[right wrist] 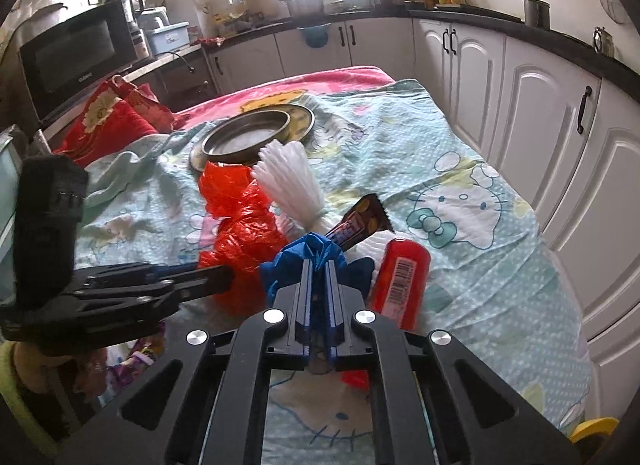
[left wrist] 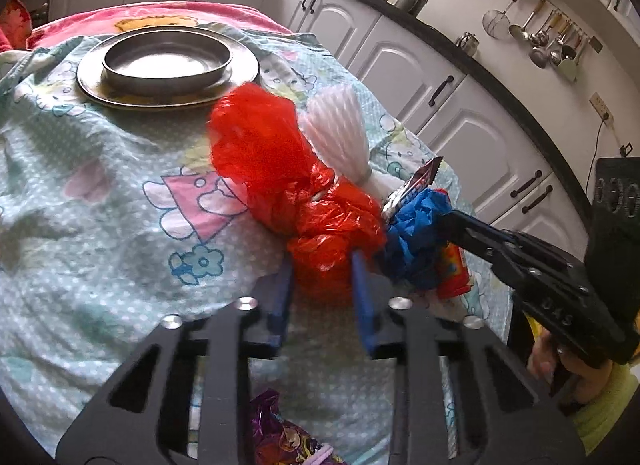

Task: Collect trash
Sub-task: 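Grasp the blue sponge with the right tool while the left tool grasps the red plastic bag, then carry the blue sponge and red bag in both tools over the bin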

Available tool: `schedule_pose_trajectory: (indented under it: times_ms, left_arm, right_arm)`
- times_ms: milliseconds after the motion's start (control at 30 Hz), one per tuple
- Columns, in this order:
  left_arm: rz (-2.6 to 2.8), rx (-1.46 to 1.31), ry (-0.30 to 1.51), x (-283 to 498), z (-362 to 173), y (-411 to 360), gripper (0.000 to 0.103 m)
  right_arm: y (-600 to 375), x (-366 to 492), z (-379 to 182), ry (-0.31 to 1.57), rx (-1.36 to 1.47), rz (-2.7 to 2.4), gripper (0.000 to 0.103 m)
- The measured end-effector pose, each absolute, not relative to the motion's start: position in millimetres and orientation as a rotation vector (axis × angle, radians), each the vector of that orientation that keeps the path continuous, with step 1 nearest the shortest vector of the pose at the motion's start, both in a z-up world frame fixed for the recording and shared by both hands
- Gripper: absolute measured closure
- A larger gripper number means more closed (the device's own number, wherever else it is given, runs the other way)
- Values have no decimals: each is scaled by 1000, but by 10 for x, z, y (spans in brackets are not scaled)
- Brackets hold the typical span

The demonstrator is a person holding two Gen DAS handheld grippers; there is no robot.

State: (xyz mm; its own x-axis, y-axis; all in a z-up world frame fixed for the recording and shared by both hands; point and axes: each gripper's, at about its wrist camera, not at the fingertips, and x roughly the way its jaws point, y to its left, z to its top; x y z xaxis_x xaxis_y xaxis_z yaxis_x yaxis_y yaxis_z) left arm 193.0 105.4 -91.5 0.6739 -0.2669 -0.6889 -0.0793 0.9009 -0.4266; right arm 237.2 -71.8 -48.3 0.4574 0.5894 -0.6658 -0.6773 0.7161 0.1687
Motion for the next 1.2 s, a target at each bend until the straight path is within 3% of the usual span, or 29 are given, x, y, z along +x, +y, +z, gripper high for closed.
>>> schedule_pose_trajectory:
  times_ms: [267, 1200]
  left_arm:
    - [-103, -451, 795, 1789, -834, 1085, 96]
    - [-168, -350, 614, 1239, -63, 782, 97]
  right_arm:
    - [-773, 2126, -352, 740, -128, 826, 101]
    - [-1573, 1548, 136, 627, -48, 757, 102]
